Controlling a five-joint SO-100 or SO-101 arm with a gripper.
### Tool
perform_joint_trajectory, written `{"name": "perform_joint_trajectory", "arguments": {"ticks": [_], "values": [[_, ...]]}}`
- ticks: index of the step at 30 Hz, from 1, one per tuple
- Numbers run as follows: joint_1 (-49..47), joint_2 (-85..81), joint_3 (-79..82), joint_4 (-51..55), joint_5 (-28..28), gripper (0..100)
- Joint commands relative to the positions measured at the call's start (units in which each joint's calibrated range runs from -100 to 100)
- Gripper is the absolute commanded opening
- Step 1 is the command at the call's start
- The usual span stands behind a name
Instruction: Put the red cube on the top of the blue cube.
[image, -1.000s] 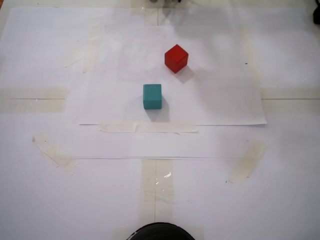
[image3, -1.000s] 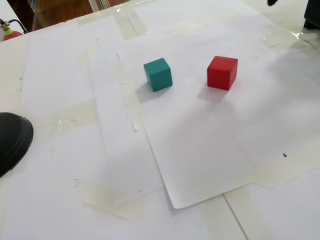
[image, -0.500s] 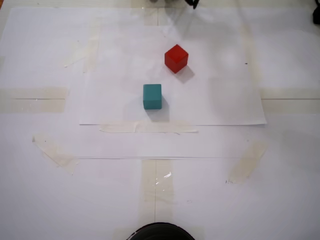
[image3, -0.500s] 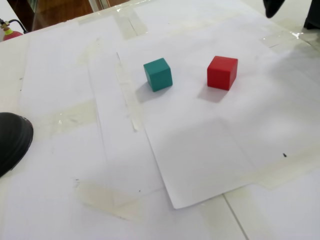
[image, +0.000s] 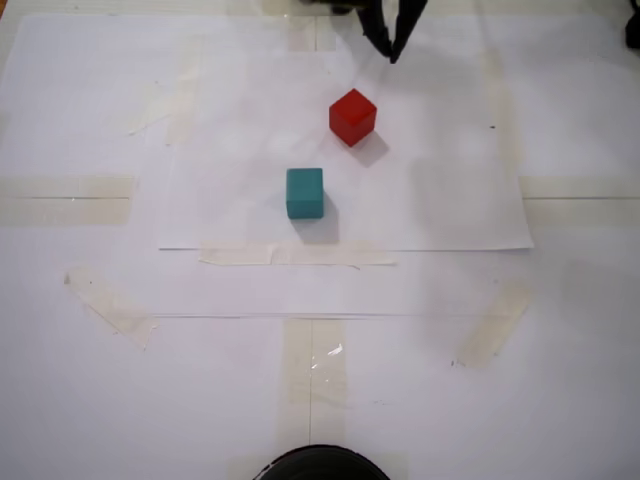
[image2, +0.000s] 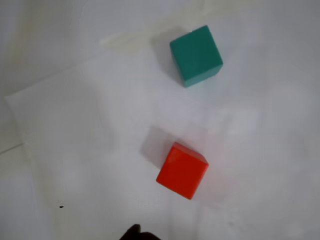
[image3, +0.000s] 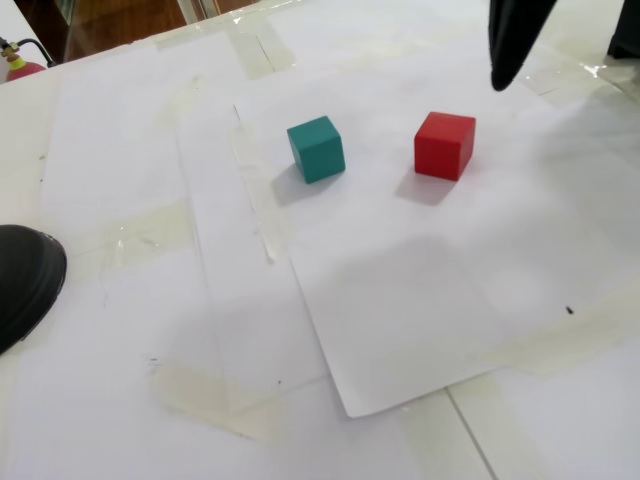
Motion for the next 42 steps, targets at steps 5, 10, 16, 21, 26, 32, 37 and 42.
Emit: {"name": "perform_joint_trajectory", "arguments": {"ticks": [5,10,16,21,26,32,37,42], "values": [[2.38,2.04,-5.2,-1.22,-2.15,0],[3.21,2.04,-7.01,1.23,-2.1,0],[5.63,5.56,-11.28,8.08,-2.15,0],[7.0,8.74,-12.01,8.24,-2.1,0],[8.51,13.54,-17.54,11.83,-2.15,0],[8.89,16.29,-21.27,11.34,-2.15,0],[8.28,17.41,-21.63,9.46,-2.25,0],[7.75,18.52,-21.54,6.69,-2.39,0]]}}
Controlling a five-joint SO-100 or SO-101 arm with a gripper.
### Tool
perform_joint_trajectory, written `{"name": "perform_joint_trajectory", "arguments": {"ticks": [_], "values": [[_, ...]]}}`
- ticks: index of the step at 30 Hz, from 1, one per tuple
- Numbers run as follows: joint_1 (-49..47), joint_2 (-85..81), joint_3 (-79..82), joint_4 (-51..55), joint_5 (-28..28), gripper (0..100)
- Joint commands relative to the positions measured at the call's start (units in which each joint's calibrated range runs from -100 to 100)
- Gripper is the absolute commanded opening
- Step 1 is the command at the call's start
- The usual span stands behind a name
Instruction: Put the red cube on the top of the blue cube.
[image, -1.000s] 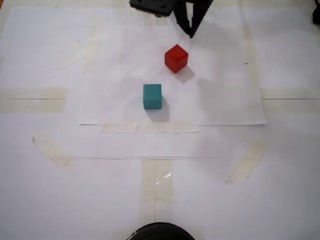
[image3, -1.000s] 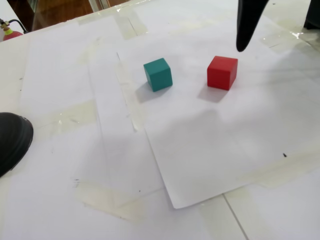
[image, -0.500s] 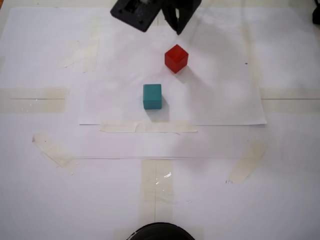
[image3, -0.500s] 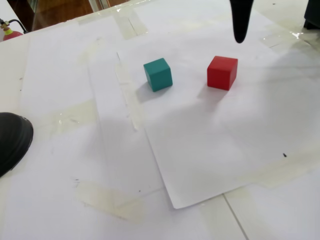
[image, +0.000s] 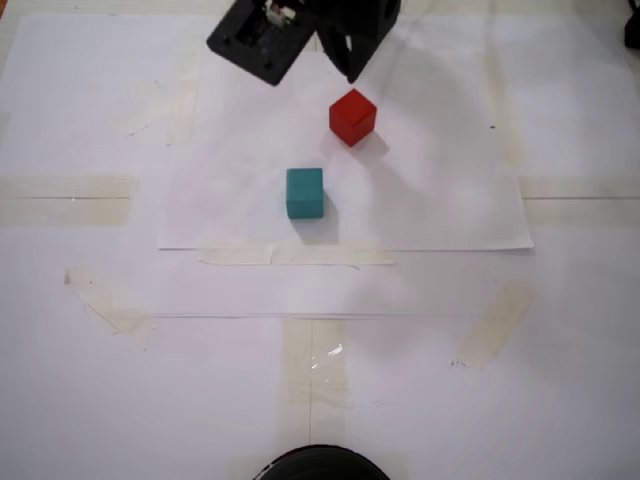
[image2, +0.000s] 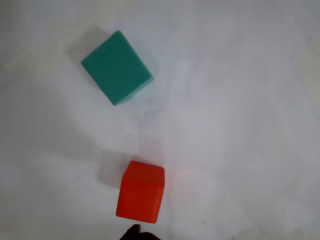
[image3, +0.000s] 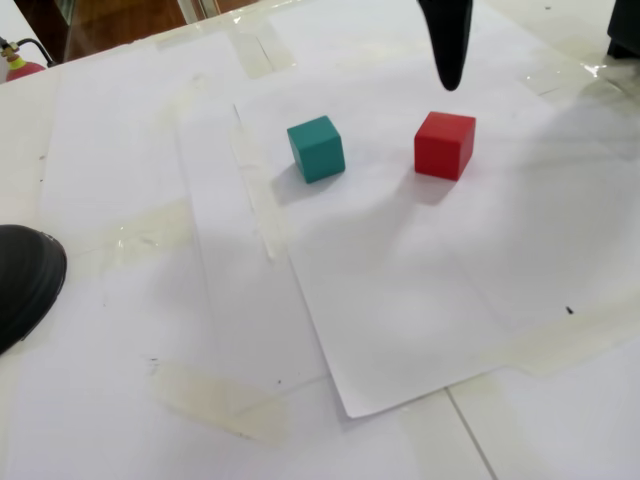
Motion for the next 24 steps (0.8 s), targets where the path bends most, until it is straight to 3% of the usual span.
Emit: {"name": "perform_joint_trajectory", "arguments": {"ticks": [1,11,24], "values": [[-0.89,-0.82,-3.1,-2.99,-1.32,0],[-6.11,-7.09,6.25,-10.08,-4.3,0],[-2.86,-9.06,7.53,-7.88,-4.74,0]]}}
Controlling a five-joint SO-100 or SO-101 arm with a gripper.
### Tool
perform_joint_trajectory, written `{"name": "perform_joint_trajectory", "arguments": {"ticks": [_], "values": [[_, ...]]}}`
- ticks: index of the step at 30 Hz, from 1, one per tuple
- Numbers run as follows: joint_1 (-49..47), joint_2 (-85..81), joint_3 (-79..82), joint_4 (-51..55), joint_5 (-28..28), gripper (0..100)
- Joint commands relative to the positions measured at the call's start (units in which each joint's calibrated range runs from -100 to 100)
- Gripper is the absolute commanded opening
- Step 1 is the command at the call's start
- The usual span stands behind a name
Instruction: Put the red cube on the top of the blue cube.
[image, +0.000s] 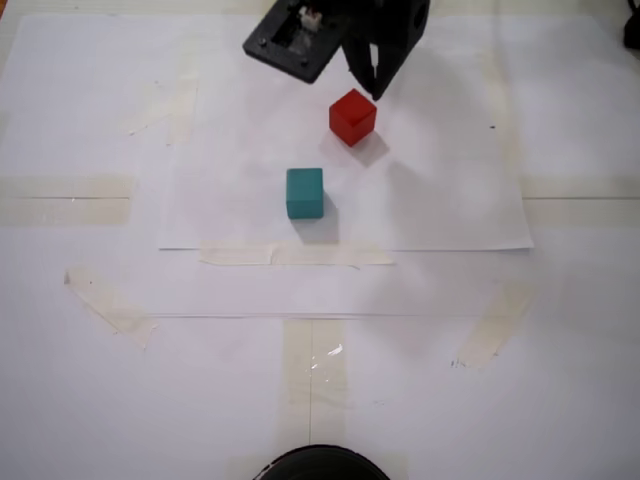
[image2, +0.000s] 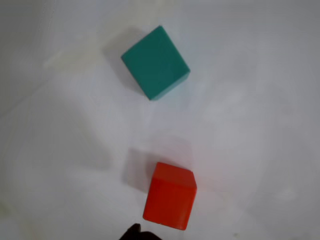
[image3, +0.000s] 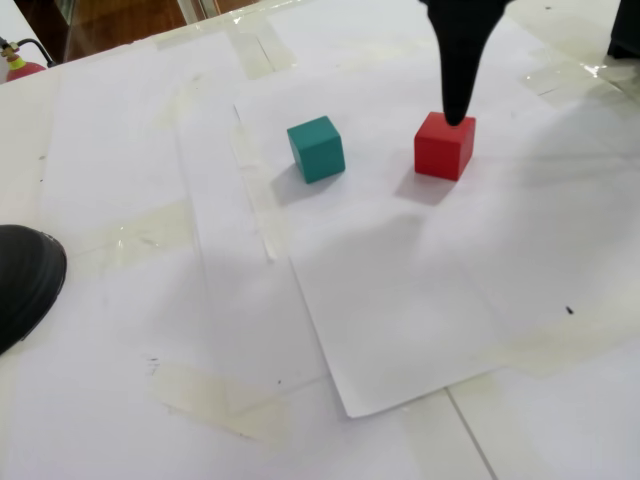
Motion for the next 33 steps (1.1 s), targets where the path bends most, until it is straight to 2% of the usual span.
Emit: {"name": "perform_joint_trajectory", "arguments": {"ticks": [1,20,25,28,33], "values": [[1.91,-4.29,-1.42,1.64,-2.05,0],[1.91,-1.63,-2.06,0.98,-1.95,1],[1.76,-1.55,-2.06,0.9,-1.95,4],[1.23,-1.55,-2.06,0.82,-1.81,11],[1.15,-1.12,-2.15,0.49,-1.76,13]]}}
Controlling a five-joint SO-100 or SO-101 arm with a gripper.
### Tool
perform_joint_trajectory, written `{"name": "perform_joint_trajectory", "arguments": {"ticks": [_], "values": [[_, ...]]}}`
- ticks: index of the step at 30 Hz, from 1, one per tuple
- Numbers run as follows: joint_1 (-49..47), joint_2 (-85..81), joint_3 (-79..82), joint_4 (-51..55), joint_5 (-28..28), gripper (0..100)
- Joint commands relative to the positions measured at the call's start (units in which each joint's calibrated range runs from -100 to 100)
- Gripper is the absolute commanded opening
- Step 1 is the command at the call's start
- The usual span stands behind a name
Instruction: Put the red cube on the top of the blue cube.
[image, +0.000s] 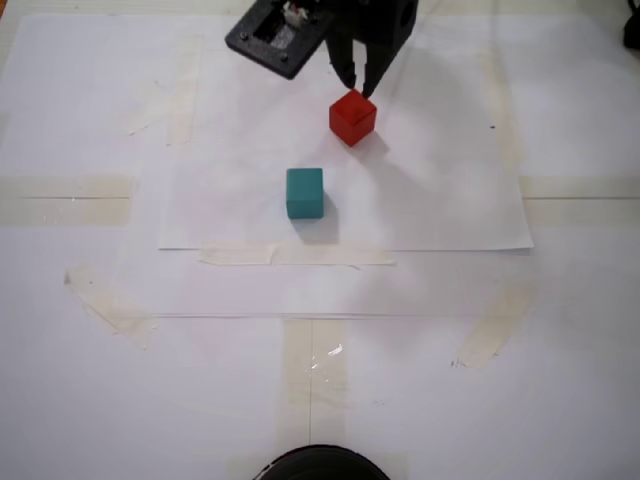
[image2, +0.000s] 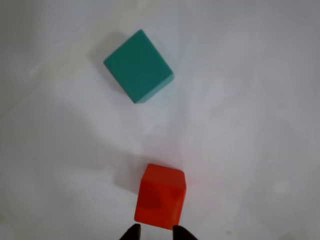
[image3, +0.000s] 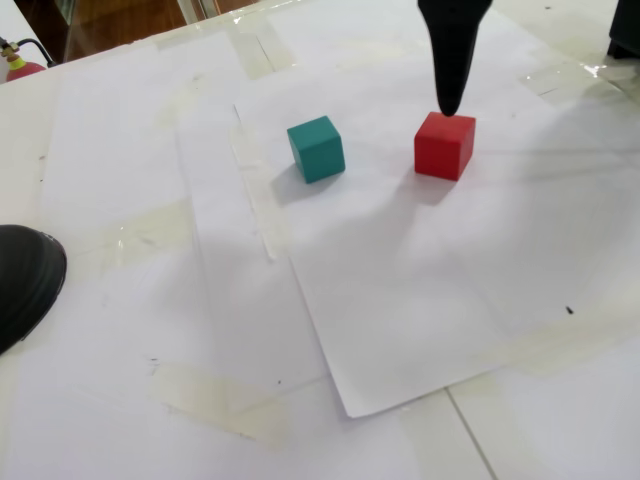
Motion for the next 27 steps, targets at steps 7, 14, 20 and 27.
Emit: {"name": "perform_joint_trajectory", "arguments": {"ticks": [7,14,20,27], "values": [[-0.31,-0.34,-1.88,-1.38,-1.56,14],[-0.24,0.26,0.21,-3.91,-1.56,15],[-0.39,1.2,1.84,-5.7,-1.56,16],[-0.69,1.97,5.02,-10.92,-1.61,18]]}}
